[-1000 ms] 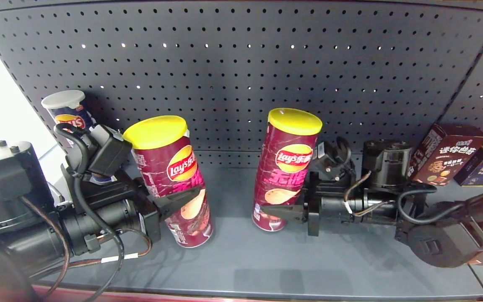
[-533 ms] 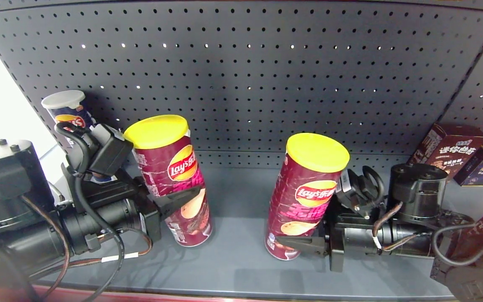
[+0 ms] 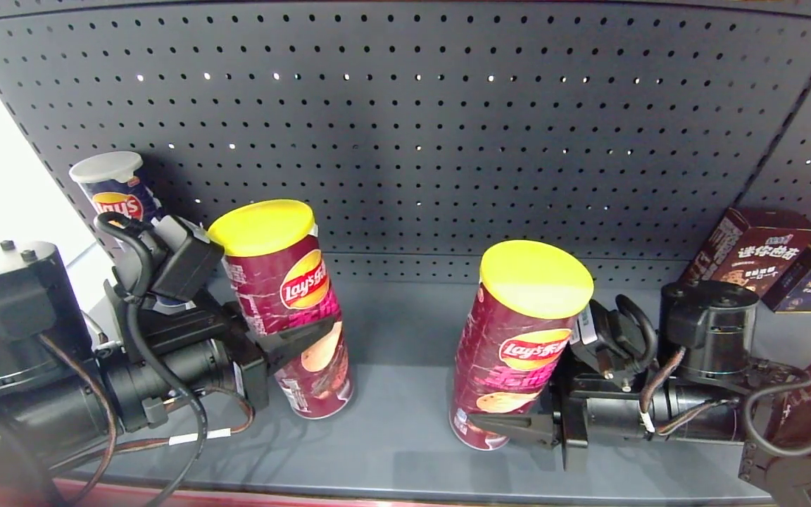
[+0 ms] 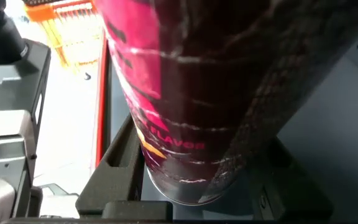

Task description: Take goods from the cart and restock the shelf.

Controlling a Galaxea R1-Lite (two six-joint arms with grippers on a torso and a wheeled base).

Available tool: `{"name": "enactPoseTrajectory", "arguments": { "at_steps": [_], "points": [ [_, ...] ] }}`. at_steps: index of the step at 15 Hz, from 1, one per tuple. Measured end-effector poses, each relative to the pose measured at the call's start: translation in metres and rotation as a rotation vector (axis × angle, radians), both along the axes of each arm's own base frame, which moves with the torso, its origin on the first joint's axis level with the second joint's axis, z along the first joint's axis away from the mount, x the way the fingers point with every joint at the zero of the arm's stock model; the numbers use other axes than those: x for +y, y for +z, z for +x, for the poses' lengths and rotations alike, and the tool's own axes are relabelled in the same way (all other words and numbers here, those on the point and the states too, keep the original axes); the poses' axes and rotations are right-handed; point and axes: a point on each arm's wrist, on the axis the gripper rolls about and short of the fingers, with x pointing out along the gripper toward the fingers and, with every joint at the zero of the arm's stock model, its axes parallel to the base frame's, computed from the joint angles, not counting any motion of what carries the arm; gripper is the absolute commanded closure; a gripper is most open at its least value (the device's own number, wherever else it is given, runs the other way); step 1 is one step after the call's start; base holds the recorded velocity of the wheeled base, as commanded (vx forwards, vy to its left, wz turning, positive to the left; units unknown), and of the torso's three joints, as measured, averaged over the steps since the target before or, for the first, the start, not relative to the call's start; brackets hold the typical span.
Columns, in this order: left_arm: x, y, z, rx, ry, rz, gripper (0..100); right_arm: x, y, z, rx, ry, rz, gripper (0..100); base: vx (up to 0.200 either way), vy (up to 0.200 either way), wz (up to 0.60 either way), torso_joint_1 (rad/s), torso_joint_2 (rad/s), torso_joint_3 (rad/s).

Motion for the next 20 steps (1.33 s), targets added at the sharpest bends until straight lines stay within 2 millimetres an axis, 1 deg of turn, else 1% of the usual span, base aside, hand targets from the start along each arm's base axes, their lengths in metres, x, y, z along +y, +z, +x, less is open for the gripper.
{"name": "enactPoseTrajectory", "arguments": {
  "at_steps": [4,9,14,15,20],
  "points": [
    [0.000,-0.001,0.000,0.002,0.000,0.001,100,0.001,0.000,-0.003,0.003,0.009,-0.002,100,0.000,0.000,0.00,0.000,0.00,0.000],
    [0.000,-0.002,-0.001,0.006,0.001,0.002,100,0.004,-0.006,-0.007,0.021,0.020,-0.017,100,0.000,0.000,0.00,0.000,0.00,0.000],
    [0.000,-0.002,-0.001,0.006,0.000,0.002,100,0.005,-0.011,-0.006,0.024,0.020,-0.032,100,0.000,0.000,0.00,0.000,0.00,0.000],
    [0.000,-0.002,-0.001,0.006,0.001,0.002,100,0.006,-0.013,-0.006,0.023,0.021,-0.038,0,0.000,0.000,0.00,0.000,0.00,0.000],
    [0.000,-0.002,0.000,0.007,0.002,0.003,100,0.005,-0.019,-0.006,0.030,-0.021,-0.059,0,0.000,0.000,0.00,0.000,0.00,0.000]
  ]
}}
